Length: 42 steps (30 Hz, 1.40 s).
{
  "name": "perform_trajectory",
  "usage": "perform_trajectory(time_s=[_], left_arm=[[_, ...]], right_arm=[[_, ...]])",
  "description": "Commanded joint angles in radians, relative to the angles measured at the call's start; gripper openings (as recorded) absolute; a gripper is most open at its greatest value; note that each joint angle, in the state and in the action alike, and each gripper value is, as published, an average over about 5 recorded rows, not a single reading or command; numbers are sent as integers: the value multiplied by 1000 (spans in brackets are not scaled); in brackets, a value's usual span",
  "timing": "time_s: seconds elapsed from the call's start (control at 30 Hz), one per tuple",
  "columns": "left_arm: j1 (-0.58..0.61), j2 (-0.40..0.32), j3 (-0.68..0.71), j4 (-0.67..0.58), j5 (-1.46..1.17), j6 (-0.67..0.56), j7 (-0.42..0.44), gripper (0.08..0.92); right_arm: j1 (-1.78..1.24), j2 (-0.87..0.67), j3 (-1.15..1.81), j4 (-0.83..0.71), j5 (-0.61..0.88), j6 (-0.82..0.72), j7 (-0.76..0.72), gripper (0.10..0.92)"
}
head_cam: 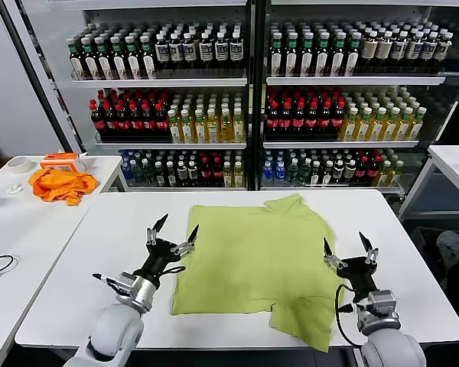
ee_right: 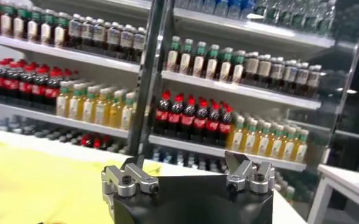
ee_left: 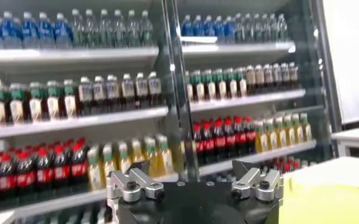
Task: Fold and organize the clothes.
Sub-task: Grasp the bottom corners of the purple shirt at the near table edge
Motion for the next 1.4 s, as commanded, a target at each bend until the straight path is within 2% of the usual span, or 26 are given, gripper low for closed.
perform_trajectory(time_s=[0.03,0.4,0.93,1.4], left_arm=[[218,106,-21,-216,-132,245,-108,823],[298,140,-30,-252,-167,437,-185,823],[292,105,-3,-211,-217,448,-240,822],[286,86,25,-194,-184,437,-242,823]], right_arm=[[-165,-36,8,84,50,-4,-4,823],[-269,-19,-38,68,51,-19,31,823],[-241,9,-80,30,87,-45,92,823],[-203,9,-124,5,116,-60,136,803]])
